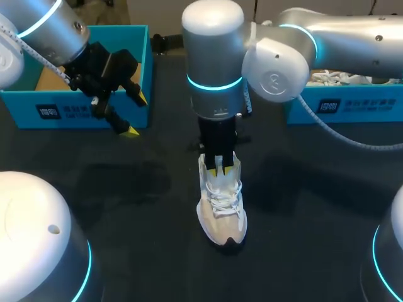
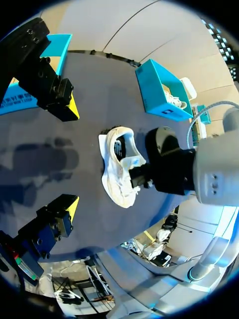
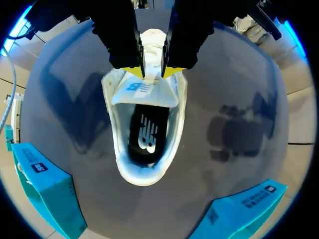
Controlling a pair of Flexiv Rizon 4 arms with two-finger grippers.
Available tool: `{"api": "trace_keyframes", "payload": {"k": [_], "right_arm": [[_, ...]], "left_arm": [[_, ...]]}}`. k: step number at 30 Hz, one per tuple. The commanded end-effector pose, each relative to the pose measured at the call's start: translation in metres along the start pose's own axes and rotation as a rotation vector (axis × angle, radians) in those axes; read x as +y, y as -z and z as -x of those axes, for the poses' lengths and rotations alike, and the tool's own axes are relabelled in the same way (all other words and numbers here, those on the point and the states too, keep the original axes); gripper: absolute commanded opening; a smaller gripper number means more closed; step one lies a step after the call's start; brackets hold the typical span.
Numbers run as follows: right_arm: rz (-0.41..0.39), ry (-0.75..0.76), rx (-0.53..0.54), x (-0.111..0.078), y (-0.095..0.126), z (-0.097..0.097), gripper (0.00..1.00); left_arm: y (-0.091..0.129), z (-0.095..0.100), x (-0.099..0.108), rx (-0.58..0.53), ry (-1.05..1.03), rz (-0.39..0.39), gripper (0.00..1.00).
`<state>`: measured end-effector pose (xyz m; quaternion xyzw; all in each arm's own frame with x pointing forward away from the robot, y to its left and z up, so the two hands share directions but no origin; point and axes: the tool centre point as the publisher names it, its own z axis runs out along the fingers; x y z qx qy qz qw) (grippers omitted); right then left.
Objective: Take the shoe out of the shoebox, open the shoe tongue, remove and reinsert the insole, then place the shoe into the shoebox
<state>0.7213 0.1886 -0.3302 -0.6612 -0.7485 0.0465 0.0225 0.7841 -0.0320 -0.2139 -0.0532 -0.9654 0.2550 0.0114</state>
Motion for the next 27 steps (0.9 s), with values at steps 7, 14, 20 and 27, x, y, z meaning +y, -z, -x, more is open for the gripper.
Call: {"api": "trace_keyframes", "payload": {"k": [7, 14, 20, 27], "right_arm": [[0.015, -0.008, -0.027, 0.003, 0.007, -0.004, 0.27], [-0.023, 0.006, -0.014, 0.015, -0.009, -0.006, 0.29], [0.032, 0.014, -0.028, 0.008, 0.008, -0.001, 0.33], [0.182, 0.210, 0.026, 0.004, 0.032, 0.007, 0.47]], "left_arm": [[0.000, -0.001, 0.000, -0.002, 0.000, 0.002, 1.00], [0.000, -0.001, 0.000, -0.002, 0.000, 0.002, 1.00], [0.000, -0.001, 0.000, -0.002, 0.000, 0.002, 1.00], [0.000, -0.001, 0.000, -0.002, 0.000, 0.002, 1.00]]}}
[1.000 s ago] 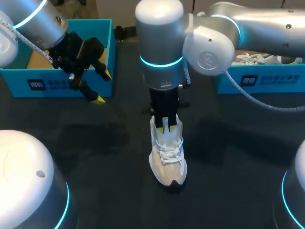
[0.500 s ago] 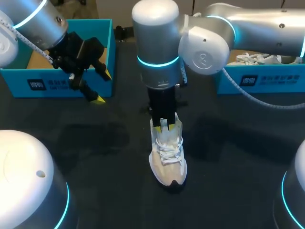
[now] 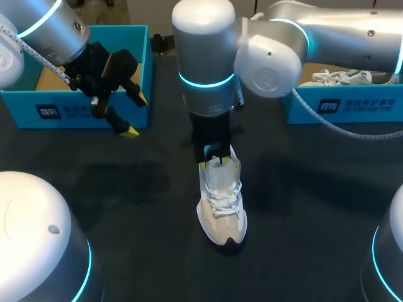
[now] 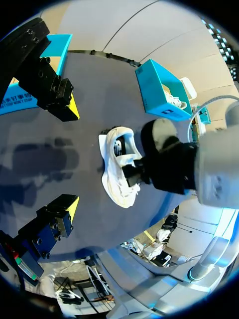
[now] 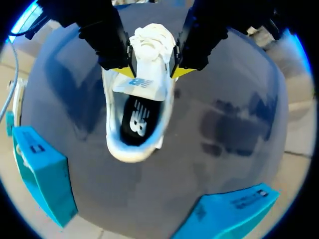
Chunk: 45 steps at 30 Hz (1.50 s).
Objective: Take the shoe out of the shoebox, open the shoe tongue, remove and reinsert the insole, then place the shoe into the shoebox
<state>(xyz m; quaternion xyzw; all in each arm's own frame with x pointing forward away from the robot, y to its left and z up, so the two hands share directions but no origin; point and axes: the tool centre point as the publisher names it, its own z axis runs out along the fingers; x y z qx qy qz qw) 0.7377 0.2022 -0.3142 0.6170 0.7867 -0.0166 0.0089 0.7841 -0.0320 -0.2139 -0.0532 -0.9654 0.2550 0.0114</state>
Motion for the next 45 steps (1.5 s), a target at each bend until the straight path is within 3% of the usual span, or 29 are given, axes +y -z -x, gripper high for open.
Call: {"api": "trace_keyframes", "payload": {"k": [1, 3, 4, 6, 7, 8, 9, 24, 32, 38, 45], "right_arm": [[0.102, 0.128, 0.029, -0.012, 0.016, 0.018, 0.49], [0.104, 0.234, 0.028, -0.008, 0.020, 0.018, 0.54], [0.112, 0.282, 0.023, -0.005, 0.021, 0.018, 0.71], [0.093, 0.399, 0.016, 0.001, 0.025, 0.017, 0.78], [0.101, 0.468, 0.012, 0.005, 0.026, 0.015, 0.84], [0.100, 0.563, 0.010, 0.009, 0.029, 0.012, 0.98], [0.071, 0.618, 0.001, 0.013, 0.031, 0.011, 1.00], [0.071, 0.618, 0.001, 0.013, 0.031, 0.011, 1.00], [0.088, 0.917, -0.119, 0.044, 0.037, 0.032, 1.00], [0.108, 1.003, -0.141, 0.066, 0.032, 0.042, 1.00], [0.129, 1.052, -0.122, 0.086, 0.011, 0.045, 1.00]], "left_arm": [[0.000, -0.001, 0.000, -0.002, 0.000, 0.002, 1.00], [0.000, -0.001, 0.000, -0.002, 0.000, 0.002, 1.00], [0.000, -0.001, 0.000, -0.002, 0.000, 0.002, 1.00], [0.000, -0.001, 0.000, -0.002, 0.000, 0.002, 1.00], [0.000, -0.001, 0.000, -0.002, 0.000, 0.002, 1.00], [0.000, -0.001, 0.000, -0.002, 0.000, 0.002, 1.00], [0.000, -0.001, 0.000, -0.002, 0.000, 0.002, 1.00], [0.000, -0.001, 0.000, -0.002, 0.000, 0.002, 1.00], [0.000, -0.001, 0.000, -0.002, 0.000, 0.002, 1.00], [0.000, -0.001, 0.000, -0.002, 0.000, 0.002, 1.00], [0.000, -0.001, 0.000, -0.002, 0.000, 0.002, 1.00]]}}
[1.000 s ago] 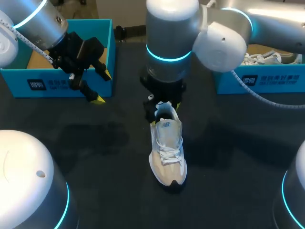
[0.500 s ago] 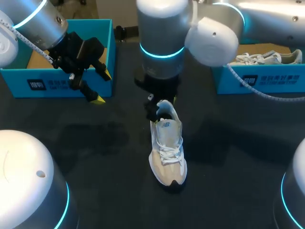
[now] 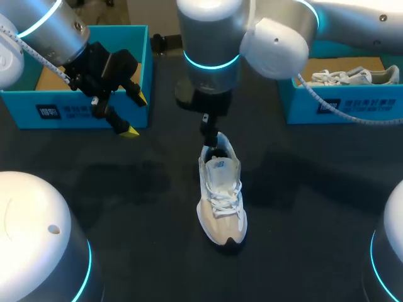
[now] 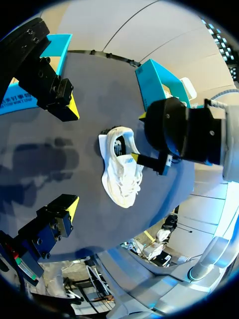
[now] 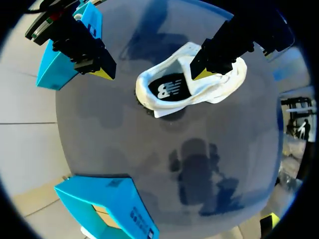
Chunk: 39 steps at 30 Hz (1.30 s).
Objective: Take the shoe out of the shoebox, open the shoe tongue, remove and reinsert the insole, then place the shoe into the shoebox
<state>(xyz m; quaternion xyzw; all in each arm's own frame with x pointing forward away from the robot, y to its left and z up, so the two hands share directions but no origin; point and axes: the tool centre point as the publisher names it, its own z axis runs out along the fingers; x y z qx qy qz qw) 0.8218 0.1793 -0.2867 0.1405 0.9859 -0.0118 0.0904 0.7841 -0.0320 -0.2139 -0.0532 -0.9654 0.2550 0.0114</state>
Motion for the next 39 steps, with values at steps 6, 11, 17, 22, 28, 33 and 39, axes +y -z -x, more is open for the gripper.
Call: {"api": "trace_keyframes", "payload": {"k": [6, 11, 17, 22, 28, 33, 39], "right_arm": [[0.010, 0.082, 0.006, 0.003, -0.039, 0.013, 1.00], [0.029, 0.117, 0.011, 0.003, -0.052, 0.020, 1.00], [0.020, 0.166, 0.020, 0.007, -0.071, 0.018, 1.00], [0.031, 0.175, 0.027, 0.004, -0.083, 0.023, 1.00], [0.036, 0.175, 0.038, 0.004, -0.093, 0.026, 1.00], [0.030, 0.182, 0.042, 0.003, -0.096, 0.028, 0.96], [0.023, 0.191, 0.045, 0.009, -0.094, 0.026, 0.92]], "left_arm": [[0.000, -0.001, 0.000, -0.002, 0.000, 0.002, 1.00], [0.000, -0.001, 0.000, -0.002, 0.000, 0.002, 1.00], [0.000, -0.001, 0.000, -0.002, 0.000, 0.002, 1.00], [0.000, -0.001, 0.000, -0.002, 0.000, 0.002, 1.00], [0.000, -0.001, 0.000, -0.002, 0.000, 0.002, 1.00], [0.000, -0.001, 0.000, -0.002, 0.000, 0.002, 1.00], [0.000, -0.001, 0.000, -0.002, 0.000, 0.002, 1.00]]}}
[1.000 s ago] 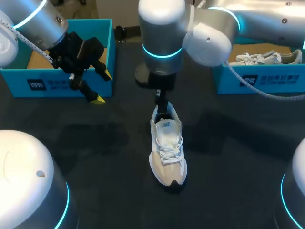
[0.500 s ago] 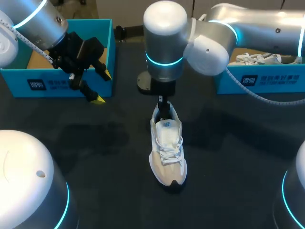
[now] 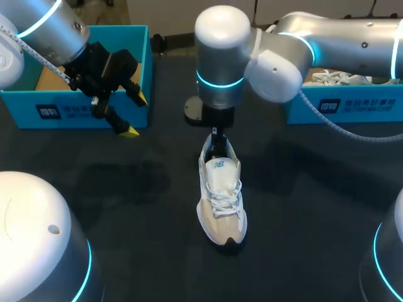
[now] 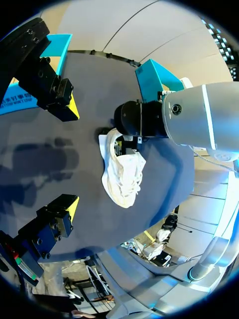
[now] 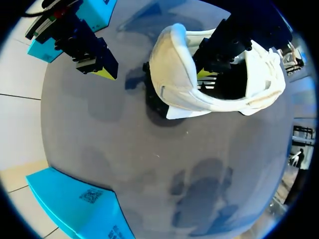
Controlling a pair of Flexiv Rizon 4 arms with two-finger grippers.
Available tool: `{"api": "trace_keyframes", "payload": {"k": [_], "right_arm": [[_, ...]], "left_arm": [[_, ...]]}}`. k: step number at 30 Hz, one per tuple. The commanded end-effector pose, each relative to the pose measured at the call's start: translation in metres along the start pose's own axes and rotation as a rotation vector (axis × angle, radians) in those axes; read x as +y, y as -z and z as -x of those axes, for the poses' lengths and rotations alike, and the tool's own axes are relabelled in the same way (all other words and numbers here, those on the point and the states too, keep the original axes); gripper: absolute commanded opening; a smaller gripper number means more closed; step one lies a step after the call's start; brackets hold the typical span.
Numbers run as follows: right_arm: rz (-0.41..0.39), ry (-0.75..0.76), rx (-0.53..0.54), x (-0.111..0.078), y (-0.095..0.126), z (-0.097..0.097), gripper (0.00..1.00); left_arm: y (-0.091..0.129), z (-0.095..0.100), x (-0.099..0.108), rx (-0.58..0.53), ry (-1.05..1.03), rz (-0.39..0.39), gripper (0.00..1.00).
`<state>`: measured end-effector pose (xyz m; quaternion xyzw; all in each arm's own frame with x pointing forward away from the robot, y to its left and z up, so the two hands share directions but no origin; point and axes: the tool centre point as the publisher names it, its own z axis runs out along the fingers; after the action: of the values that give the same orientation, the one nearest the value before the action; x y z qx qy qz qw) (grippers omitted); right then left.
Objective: Take the shoe out of the shoebox, open the shoe tongue, remove and reinsert the insole, then place the shoe into the shoebox
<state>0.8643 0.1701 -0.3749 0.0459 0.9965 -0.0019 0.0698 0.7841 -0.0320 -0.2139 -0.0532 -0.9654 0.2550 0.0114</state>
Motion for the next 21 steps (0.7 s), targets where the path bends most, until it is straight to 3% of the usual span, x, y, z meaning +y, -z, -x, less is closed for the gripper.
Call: {"api": "trace_keyframes", "payload": {"k": [1, 5, 7, 11, 13, 14, 15, 21], "right_arm": [[-0.007, 0.004, 0.002, 0.0065, 0.0002, 0.0002, 0.92], [-0.010, 0.002, 0.004, 0.0078, -0.0013, 0.0013, 0.69], [-0.016, 0.005, 0.003, 0.0085, -0.0014, 0.0010, 0.49], [-0.022, -0.001, 0.006, 0.0067, -0.0021, 0.0002, 0.40], [-0.025, -0.005, 0.007, 0.0066, -0.0026, 0.0001, 0.29], [-0.026, -0.007, 0.009, 0.0067, -0.0026, 0.0001, 0.19], [-0.026, -0.009, 0.009, 0.0074, -0.0027, 0.0001, 0.02], [-0.026, -0.019, 0.002, 0.0111, 0.0019, 0.0022, 0.00]], "left_arm": [[0.0001, -0.0012, 0.0004, -0.002, 0.000, 0.002, 1.00], [0.0001, -0.0012, 0.0004, -0.002, 0.000, 0.002, 1.00], [0.0001, -0.0012, 0.0004, -0.002, 0.000, 0.002, 1.00], [0.0001, -0.0012, 0.0004, -0.002, 0.000, 0.002, 1.00], [0.0001, -0.0012, 0.0004, -0.002, 0.000, 0.002, 1.00], [0.0001, -0.0012, 0.0004, -0.002, 0.000, 0.002, 1.00], [0.0001, -0.0012, 0.0004, -0.002, 0.000, 0.002, 1.00], [0.0001, -0.0012, 0.0004, -0.002, 0.000, 0.002, 1.00]]}}
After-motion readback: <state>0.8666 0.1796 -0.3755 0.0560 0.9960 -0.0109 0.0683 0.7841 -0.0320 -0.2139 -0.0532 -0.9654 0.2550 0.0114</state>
